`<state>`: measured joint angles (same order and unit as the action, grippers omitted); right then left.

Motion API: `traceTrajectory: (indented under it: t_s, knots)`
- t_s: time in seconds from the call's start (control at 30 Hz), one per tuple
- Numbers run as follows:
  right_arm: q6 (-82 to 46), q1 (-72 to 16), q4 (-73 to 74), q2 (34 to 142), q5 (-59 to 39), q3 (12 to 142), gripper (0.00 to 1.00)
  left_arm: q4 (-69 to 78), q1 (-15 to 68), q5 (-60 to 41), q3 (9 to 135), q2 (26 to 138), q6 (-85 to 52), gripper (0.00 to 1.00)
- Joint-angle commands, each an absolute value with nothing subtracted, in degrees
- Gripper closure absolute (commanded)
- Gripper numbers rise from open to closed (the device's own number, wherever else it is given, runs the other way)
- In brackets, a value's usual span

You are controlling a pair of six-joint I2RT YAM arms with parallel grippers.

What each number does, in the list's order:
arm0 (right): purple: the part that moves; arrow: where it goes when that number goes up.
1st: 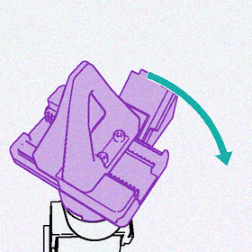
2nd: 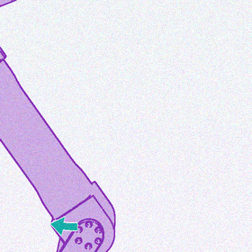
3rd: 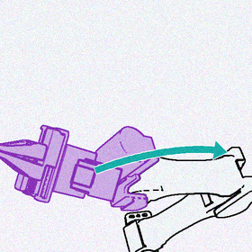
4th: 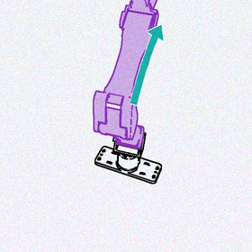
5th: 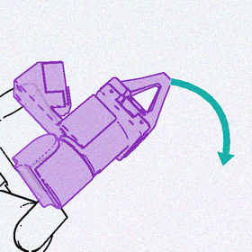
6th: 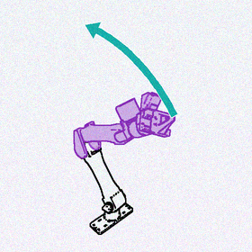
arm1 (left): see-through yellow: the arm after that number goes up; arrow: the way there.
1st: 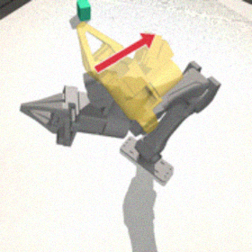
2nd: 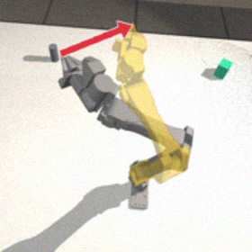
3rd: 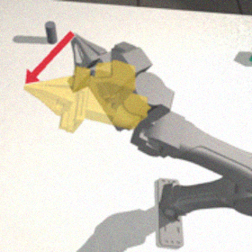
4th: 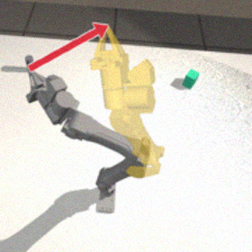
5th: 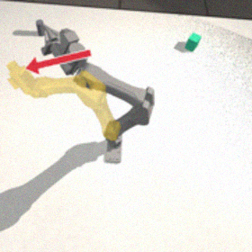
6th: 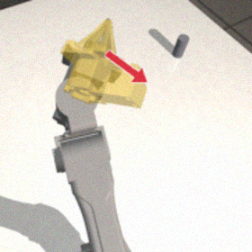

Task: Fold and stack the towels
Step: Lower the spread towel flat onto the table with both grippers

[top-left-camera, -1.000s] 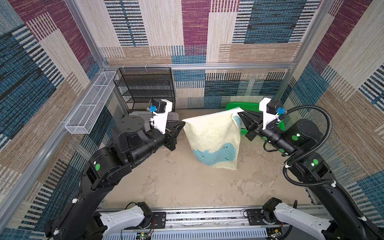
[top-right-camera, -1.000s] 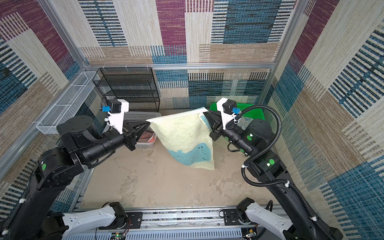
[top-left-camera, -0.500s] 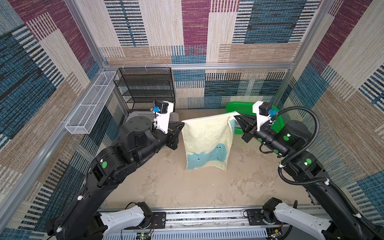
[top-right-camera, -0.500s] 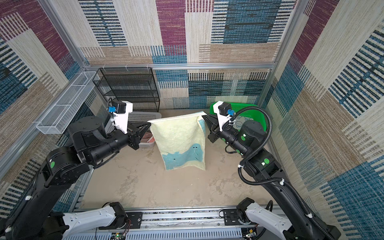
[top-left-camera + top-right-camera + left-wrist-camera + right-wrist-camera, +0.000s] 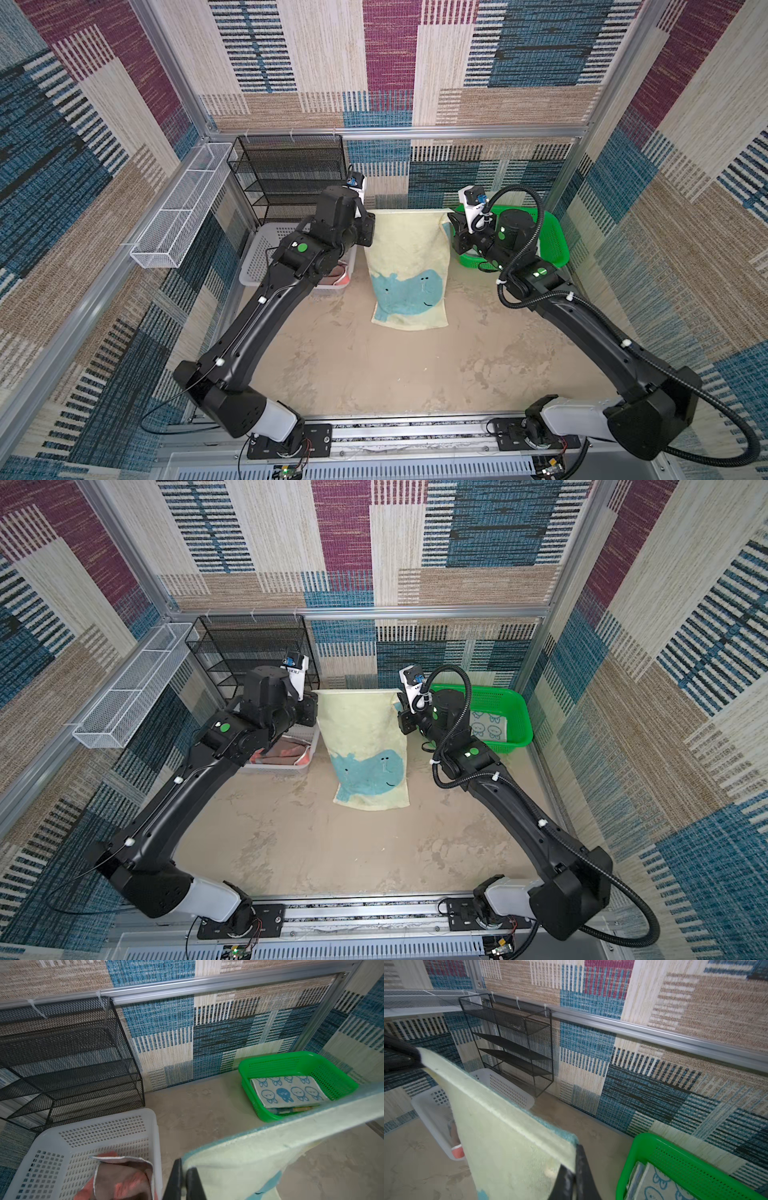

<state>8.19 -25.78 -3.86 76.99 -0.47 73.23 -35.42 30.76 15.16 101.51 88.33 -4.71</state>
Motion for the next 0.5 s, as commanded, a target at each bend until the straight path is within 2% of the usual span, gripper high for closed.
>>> traceTrajectory:
  t_s: [0.0, 0.23, 0.47]
  knots:
    - [6.89, -23.17, 2.53, 81.08, 4.68, 73.97, 1.0, -31.21, 28.86, 19.48, 102.68, 93.25, -3.65, 1.0]
    - [7.22, -19.68, 7.07, 91.18, 5.45, 73.04, 1.0, -31.15, 27.77, 18.38, 109.08, 106.62, -3.91, 1.0]
    - [7.33, -18.95, 9.59, 96.21, 3.55, 68.53, 1.0, -30.52, 27.77, 18.06, 104.97, 110.92, -6.14, 1.0]
